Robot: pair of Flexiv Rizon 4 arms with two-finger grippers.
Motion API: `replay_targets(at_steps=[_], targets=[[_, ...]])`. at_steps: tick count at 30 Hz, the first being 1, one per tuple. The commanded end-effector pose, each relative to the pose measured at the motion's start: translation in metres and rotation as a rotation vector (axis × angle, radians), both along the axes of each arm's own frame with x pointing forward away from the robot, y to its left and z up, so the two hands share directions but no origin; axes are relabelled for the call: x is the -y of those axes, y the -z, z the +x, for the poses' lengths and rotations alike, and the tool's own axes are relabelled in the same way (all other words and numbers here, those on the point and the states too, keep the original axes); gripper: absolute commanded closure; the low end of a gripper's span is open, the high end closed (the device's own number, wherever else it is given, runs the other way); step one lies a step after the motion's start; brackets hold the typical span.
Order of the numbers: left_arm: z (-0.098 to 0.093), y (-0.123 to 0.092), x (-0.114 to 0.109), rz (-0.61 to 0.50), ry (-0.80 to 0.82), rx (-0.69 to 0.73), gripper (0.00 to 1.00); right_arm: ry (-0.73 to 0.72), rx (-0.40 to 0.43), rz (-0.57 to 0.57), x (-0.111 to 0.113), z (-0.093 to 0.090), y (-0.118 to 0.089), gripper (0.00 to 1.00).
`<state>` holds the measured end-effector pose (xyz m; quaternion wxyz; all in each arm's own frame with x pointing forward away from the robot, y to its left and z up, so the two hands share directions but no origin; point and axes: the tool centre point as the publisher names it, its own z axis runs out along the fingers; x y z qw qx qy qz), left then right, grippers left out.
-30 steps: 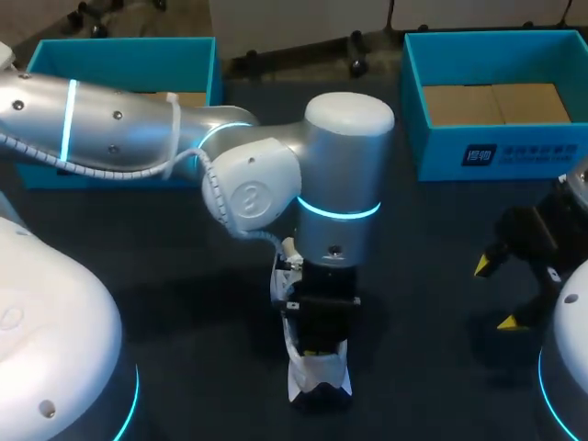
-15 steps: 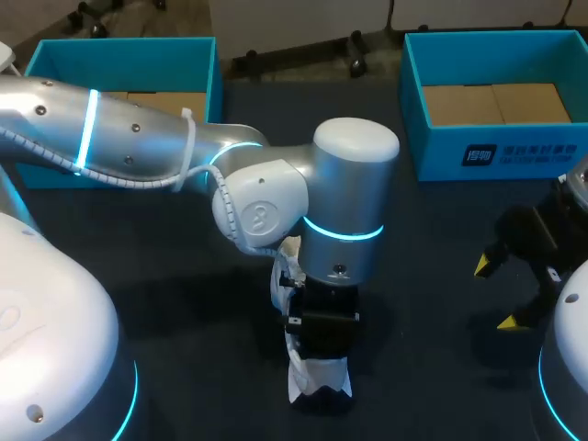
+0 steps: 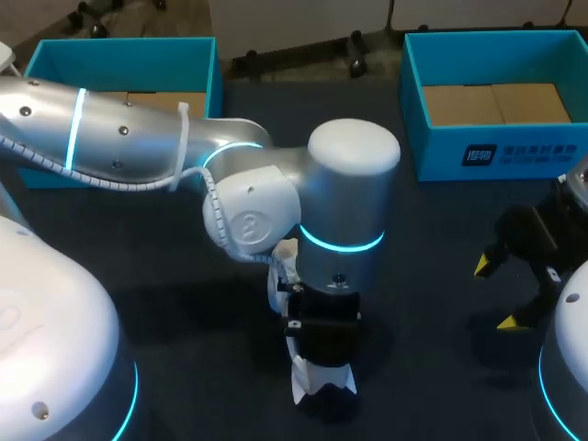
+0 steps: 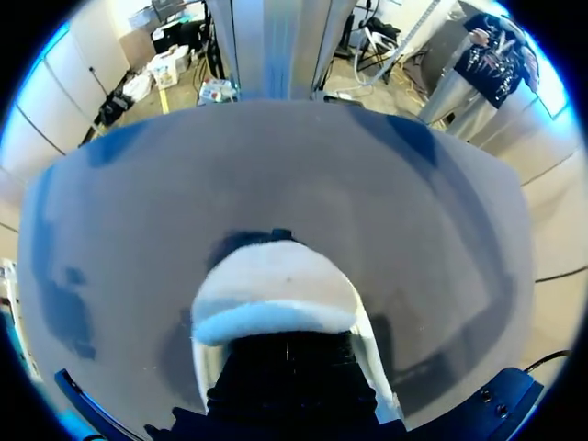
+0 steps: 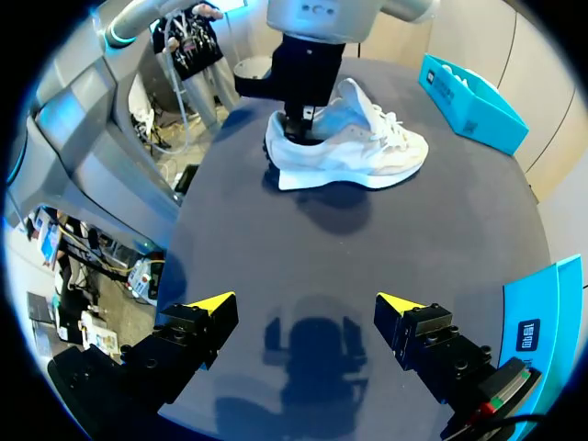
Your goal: Take the shoe out of the shoebox, open the shoe tongue, remove and reinsert the insole, then place the shoe into the shoebox
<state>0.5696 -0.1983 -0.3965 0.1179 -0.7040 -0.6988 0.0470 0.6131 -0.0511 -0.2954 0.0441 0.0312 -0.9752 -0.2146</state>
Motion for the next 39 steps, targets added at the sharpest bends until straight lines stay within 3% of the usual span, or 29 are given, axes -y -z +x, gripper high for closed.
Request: replay_targets(at_steps=[1,16,29,32,34,35,36,39], targets=[[-0.002,0.014,0.006,0.018,-0.020,0.019,1.00,0.001,0.002,-0.003,0.000,-0.001,0.000,0.00],[0.011,-0.043,0.001,-0.046,-0.073,0.099,1.00,0.001,0.002,-0.003,0.000,-0.001,0.000,0.00],[0.040,-0.042,0.007,-0.022,-0.178,0.191,0.99,0.001,0.002,-0.003,0.000,-0.001,0.000,0.00],[0.044,-0.042,0.007,-0.011,-0.195,0.210,0.90,0.001,0.002,-0.003,0.000,-0.001,0.000,0.00],[0.046,-0.042,0.006,-0.005,-0.207,0.221,0.78,0.001,0.002,-0.003,0.000,-0.001,0.000,0.00],[0.046,-0.042,0.006,-0.005,-0.207,0.221,0.78,0.001,0.002,-0.003,0.000,-0.001,0.000,0.00],[0.047,-0.043,0.004,-0.003,-0.210,0.220,0.65,0.001,0.002,-0.003,0.000,-0.001,0.000,0.00],[0.048,-0.042,0.000,0.009,-0.227,0.221,0.57,0.001,0.002,-0.003,0.000,-0.001,0.000,0.00]])
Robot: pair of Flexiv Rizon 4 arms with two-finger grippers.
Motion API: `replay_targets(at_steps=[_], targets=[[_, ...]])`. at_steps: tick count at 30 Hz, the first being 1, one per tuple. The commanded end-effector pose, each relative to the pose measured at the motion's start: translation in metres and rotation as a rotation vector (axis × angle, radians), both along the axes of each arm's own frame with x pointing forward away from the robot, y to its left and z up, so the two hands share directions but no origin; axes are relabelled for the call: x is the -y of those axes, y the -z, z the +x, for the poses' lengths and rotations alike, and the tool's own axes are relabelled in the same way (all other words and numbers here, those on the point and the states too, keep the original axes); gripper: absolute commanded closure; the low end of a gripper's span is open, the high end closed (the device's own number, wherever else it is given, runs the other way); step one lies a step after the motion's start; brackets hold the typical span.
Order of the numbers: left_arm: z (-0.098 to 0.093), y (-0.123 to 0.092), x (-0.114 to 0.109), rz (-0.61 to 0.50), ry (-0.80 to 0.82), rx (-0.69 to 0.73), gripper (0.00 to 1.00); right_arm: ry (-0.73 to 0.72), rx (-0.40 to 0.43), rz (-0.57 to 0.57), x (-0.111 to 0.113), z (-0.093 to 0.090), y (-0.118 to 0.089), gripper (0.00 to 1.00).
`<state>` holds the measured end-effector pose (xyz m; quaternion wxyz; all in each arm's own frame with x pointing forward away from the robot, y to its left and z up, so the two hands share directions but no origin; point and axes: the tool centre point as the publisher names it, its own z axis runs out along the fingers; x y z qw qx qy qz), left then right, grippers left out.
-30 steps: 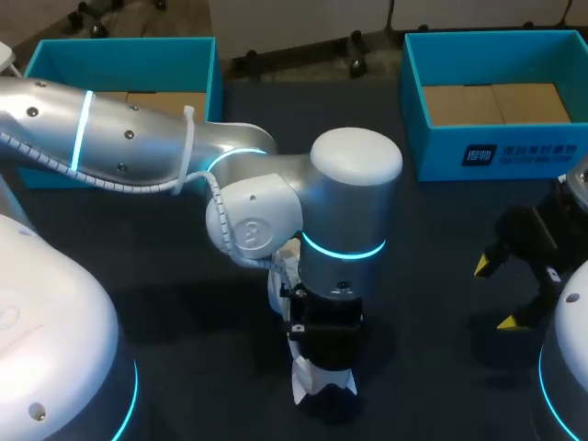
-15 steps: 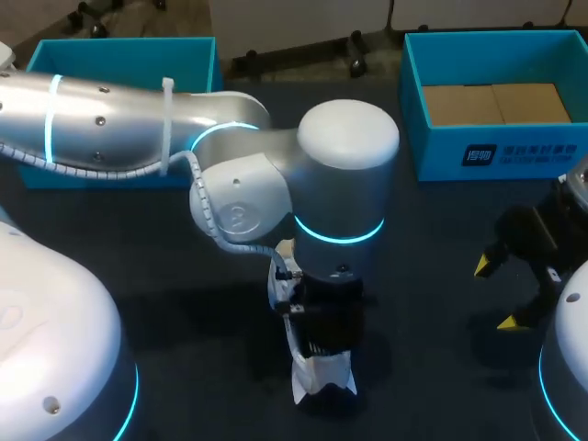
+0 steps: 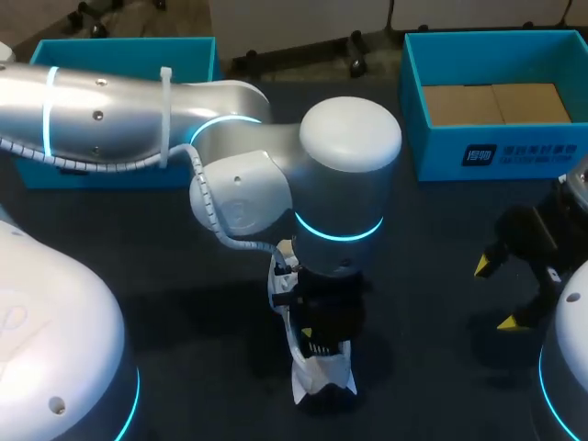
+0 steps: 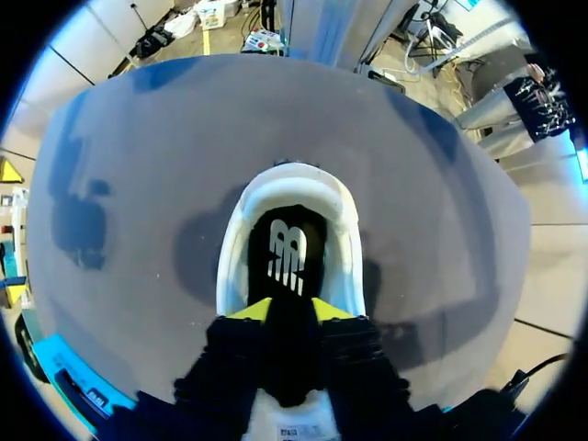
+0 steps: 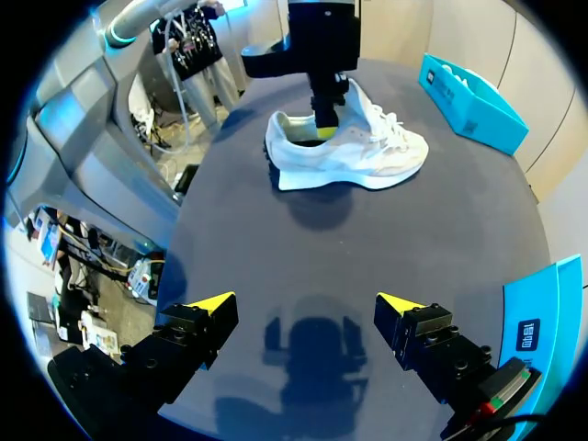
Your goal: Take the shoe out of the shoebox, open the shoe tongue, remove and reinsert the insole, then place the shoe into the shoebox
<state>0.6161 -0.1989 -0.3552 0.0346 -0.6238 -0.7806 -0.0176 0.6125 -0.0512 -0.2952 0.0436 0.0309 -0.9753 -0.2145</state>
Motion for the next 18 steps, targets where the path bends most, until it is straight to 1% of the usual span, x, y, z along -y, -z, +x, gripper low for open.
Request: replay_targets(at_steps=[1,2,3,4,5,7,8,13,18], targets=[[0.002,0.000,-0.002,0.011,-0.017,0.001,0.54,0.000,0.001,-0.003,0.000,-0.001,0.001,0.00],[0.002,0.000,-0.003,0.010,-0.024,-0.007,0.51,0.000,0.001,-0.003,0.000,-0.001,0.001,0.00],[0.002,0.000,-0.005,0.011,-0.031,-0.007,0.35,0.000,0.001,-0.003,0.000,-0.001,0.001,0.00],[0.002,0.000,-0.006,0.011,-0.032,-0.007,0.33,0.000,0.001,-0.003,0.000,-0.001,0.001,0.00],[0.000,-0.001,-0.009,0.008,-0.037,-0.012,0.20,0.000,0.001,-0.003,0.000,-0.001,0.001,0.00],[-0.001,-0.001,-0.012,0.006,-0.048,-0.009,0.05,0.000,0.001,-0.003,0.000,-0.001,0.001,0.00],[-0.001,0.000,-0.013,0.006,-0.052,-0.009,0.00,0.000,0.001,-0.003,0.000,-0.001,0.001,0.00],[0.002,0.006,-0.016,0.007,-0.071,-0.012,0.00,0.000,0.001,-0.003,0.000,-0.001,0.001,0.00],[0.005,0.005,-0.015,0.004,-0.086,-0.004,0.00,0.000,0.001,-0.003,0.000,-0.001,0.001,0.00]])
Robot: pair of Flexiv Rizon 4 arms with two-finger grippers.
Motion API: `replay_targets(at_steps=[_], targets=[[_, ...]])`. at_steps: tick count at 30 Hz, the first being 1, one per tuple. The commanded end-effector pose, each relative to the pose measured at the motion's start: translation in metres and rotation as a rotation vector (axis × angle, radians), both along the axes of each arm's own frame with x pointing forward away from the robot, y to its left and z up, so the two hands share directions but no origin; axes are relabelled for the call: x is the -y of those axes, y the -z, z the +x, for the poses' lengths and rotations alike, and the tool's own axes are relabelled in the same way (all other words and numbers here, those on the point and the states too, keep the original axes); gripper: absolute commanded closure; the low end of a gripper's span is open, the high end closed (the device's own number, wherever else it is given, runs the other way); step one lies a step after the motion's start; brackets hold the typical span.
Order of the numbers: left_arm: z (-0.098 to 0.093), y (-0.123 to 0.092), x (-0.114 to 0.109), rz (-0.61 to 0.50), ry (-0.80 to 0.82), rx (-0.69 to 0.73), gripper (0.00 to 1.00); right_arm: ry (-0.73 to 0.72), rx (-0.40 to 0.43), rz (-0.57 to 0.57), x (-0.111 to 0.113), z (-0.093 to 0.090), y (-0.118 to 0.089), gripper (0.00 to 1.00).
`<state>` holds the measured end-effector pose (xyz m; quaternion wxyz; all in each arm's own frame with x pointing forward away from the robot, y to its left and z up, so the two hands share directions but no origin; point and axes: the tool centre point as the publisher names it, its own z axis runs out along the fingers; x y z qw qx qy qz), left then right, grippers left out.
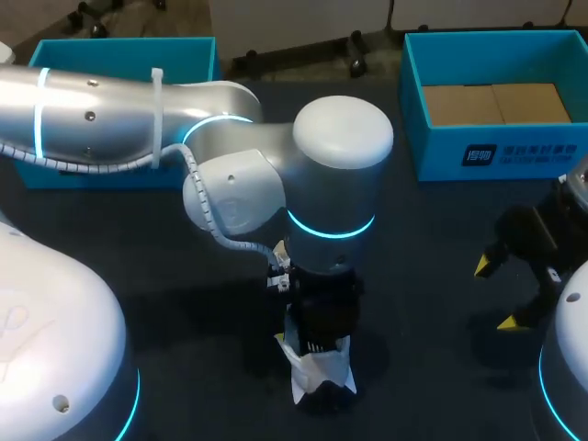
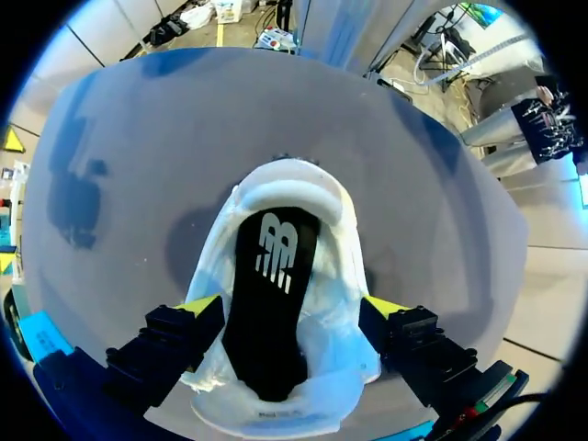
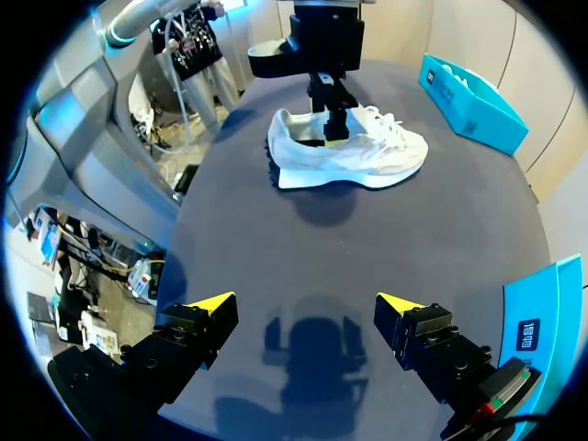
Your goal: Take the shoe out of the shoebox, open the shoe tongue, remove and reinsert the insole, then place the shoe into the shoebox
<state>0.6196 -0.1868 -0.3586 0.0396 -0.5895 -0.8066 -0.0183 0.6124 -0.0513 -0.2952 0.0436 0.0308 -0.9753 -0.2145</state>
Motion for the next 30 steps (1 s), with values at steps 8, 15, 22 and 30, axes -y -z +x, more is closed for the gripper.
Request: replay_targets(at_steps=[8,15,22,30], targets=[[0.008,-0.005,-0.001,-0.027,-0.002,-0.001,0.00,0.000,0.001,-0.003,0.000,-0.001,0.001,0.00],[0.013,-0.012,0.000,-0.036,0.000,0.013,0.00,0.000,0.001,-0.003,0.000,-0.001,0.001,0.00],[0.013,-0.017,-0.001,-0.056,0.027,0.004,0.00,0.000,0.001,-0.003,0.000,-0.001,0.001,0.00],[0.017,-0.018,0.003,-0.074,0.060,0.009,0.00,0.000,0.001,-0.003,0.000,-0.001,0.001,0.00]])
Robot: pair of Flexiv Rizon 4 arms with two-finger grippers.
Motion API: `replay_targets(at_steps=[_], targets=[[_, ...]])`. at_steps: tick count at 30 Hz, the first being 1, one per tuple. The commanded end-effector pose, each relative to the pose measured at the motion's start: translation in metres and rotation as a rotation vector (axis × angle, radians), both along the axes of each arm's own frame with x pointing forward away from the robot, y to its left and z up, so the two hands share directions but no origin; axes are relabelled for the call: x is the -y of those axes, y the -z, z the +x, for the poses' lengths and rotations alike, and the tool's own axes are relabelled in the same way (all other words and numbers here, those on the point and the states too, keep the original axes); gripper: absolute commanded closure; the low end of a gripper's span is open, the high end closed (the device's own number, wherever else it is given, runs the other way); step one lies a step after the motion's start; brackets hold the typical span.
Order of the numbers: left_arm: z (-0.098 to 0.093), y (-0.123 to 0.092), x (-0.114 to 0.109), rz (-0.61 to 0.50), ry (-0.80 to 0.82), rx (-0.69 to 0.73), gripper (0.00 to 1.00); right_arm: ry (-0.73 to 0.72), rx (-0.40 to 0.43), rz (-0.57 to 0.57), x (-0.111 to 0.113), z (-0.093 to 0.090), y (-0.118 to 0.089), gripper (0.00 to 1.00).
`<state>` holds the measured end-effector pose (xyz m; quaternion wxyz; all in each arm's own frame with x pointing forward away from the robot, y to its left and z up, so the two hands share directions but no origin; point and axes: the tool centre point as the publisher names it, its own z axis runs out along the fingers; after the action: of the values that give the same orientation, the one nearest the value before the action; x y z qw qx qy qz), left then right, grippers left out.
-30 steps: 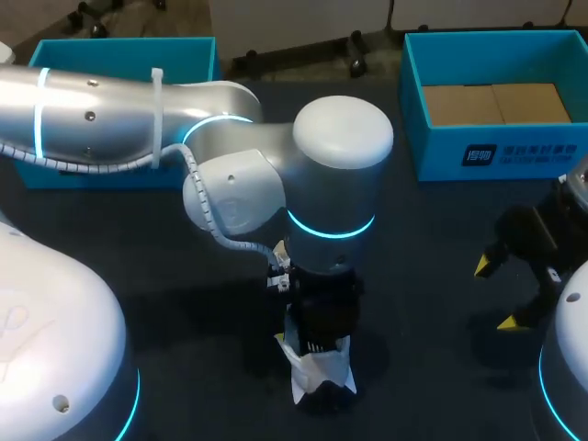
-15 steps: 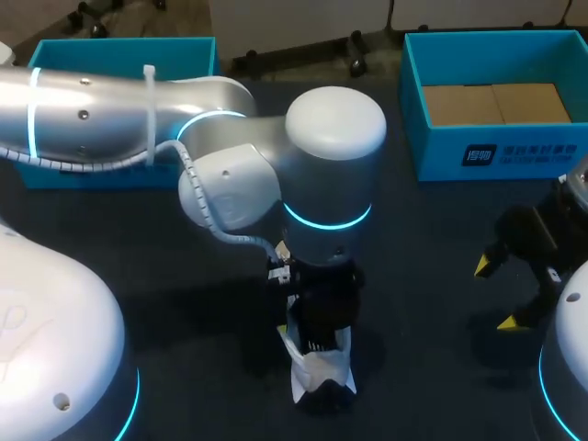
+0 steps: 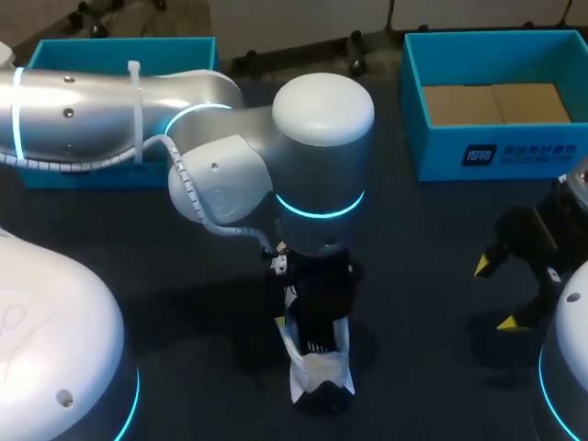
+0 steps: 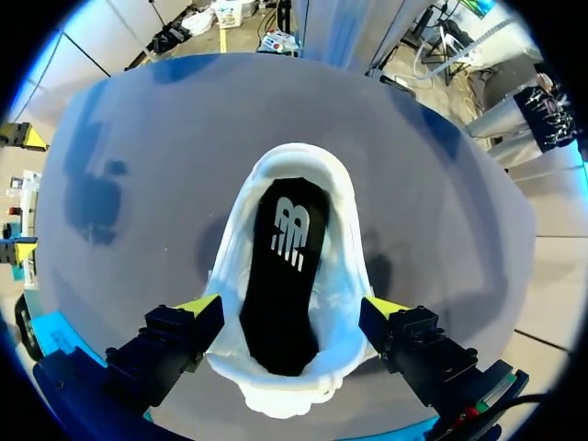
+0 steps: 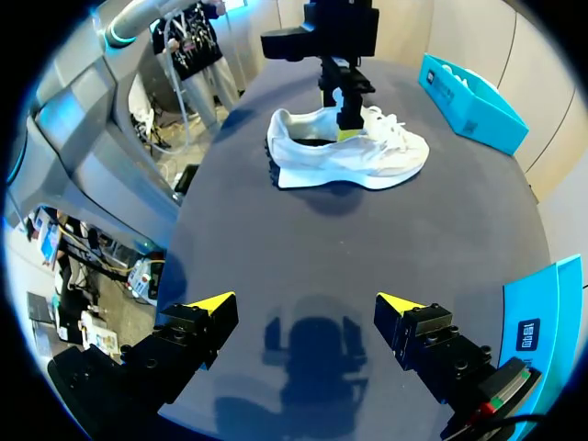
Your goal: Take the shoe out of the shoebox, open the shoe tongue, remove and reinsert the insole, then place the shoe into the shoebox
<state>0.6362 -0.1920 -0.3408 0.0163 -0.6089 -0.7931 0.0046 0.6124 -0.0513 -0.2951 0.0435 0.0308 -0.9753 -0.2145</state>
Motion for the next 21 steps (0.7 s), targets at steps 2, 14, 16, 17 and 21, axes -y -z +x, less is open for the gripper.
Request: replay_targets(at_steps=[2,14,16,17,21], targets=[[0.000,0.000,-0.001,-0.011,0.018,0.004,0.00,0.000,0.001,-0.003,0.000,-0.001,0.001,0.00],[0.013,-0.007,-0.002,-0.014,0.022,0.019,0.00,0.000,0.001,-0.003,0.000,-0.001,0.001,0.00],[0.016,-0.008,-0.003,-0.014,0.021,0.018,0.00,0.000,0.001,-0.003,0.000,-0.001,0.001,0.00],[0.018,-0.009,-0.004,-0.015,0.018,0.017,0.00,0.000,0.001,-0.003,0.000,-0.001,0.001,0.00],[0.024,-0.010,-0.005,-0.016,0.011,0.012,0.00,0.000,0.001,-0.003,0.000,-0.001,0.001,0.00]])
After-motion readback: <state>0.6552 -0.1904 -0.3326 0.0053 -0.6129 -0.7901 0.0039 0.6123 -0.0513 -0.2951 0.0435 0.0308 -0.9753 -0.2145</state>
